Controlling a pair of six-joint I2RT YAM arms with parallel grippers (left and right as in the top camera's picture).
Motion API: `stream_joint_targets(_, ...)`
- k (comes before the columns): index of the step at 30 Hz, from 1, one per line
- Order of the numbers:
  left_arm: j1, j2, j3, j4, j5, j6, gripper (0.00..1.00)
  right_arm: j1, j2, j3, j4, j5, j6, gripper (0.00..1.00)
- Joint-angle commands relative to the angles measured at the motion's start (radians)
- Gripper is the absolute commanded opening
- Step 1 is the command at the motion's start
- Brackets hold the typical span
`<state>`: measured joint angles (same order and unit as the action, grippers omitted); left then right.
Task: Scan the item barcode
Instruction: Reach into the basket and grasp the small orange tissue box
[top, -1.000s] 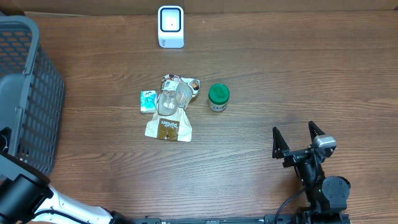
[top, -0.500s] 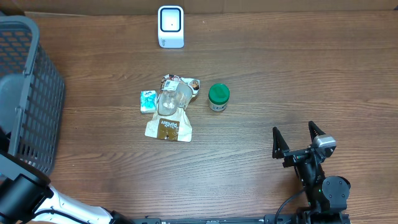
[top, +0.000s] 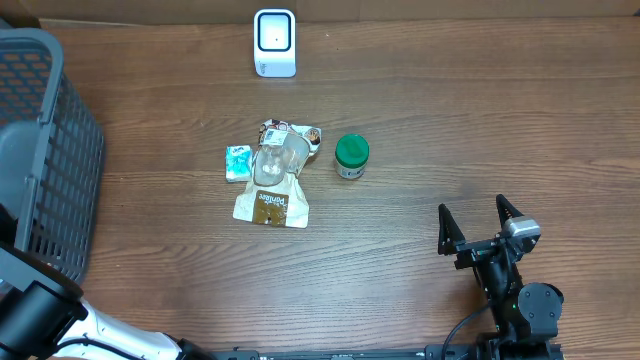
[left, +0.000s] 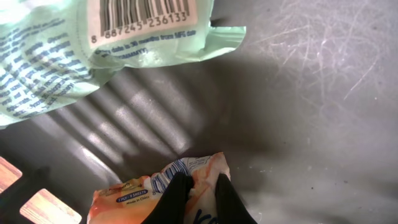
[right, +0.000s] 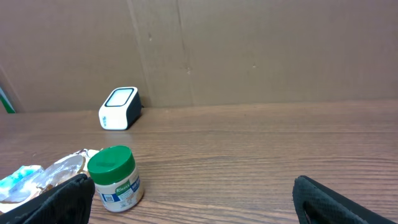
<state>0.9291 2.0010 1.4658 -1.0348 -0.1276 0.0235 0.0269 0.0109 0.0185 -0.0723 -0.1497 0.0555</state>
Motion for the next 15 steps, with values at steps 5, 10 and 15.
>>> stream_joint_targets(5, 0.003, 0.028, 0.087, -0.077, 0.008, -0.093, 0.04, -0.002, -0.008, -0.011, 0.003, -0.001, -0.001, 1.0)
stream_joint_targets(10, -0.013, 0.027, 0.313, -0.171, 0.039, -0.137, 0.04, -0.002, -0.008, -0.011, 0.003, -0.001, -0.001, 1.0)
stream_joint_targets(15, -0.052, 0.027, 0.506, -0.243, 0.051, -0.159, 0.04, -0.002, -0.008, -0.011, 0.003, -0.001, -0.001, 1.0)
